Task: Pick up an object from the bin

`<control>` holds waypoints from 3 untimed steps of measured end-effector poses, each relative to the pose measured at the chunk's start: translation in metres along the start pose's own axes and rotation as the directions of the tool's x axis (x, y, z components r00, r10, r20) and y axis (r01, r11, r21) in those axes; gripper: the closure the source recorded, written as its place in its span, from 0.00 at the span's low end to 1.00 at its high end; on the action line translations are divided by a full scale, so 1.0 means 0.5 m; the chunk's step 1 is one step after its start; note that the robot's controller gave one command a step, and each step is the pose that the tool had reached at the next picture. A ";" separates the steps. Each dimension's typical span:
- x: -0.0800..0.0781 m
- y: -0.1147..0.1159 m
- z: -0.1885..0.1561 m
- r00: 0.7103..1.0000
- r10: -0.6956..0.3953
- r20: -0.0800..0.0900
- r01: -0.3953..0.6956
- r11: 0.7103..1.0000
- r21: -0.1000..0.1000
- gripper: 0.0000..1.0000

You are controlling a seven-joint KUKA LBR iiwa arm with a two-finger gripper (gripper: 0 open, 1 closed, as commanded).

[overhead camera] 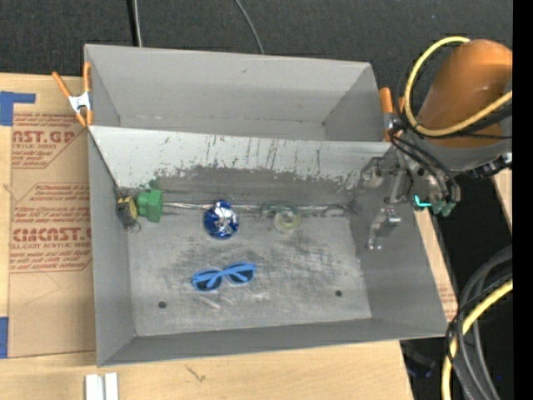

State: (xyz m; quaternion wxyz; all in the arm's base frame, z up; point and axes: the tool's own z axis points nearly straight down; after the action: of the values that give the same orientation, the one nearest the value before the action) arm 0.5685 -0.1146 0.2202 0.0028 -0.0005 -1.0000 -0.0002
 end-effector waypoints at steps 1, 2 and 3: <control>-0.026 -0.060 0.110 0.956 -0.294 0.004 0.294 0.956 0.002 0.00; 0.060 0.140 0.179 0.939 -0.344 0.003 0.344 0.939 -0.004 0.00; 0.155 0.370 0.130 0.924 -0.382 0.006 0.382 0.924 -0.002 0.00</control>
Offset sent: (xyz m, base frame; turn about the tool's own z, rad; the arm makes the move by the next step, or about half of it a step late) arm 0.0129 -0.0300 -0.0528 -0.2987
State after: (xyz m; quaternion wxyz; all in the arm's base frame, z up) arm 0.4906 0.0706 0.1559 0.0001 0.1944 -0.9809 -0.0025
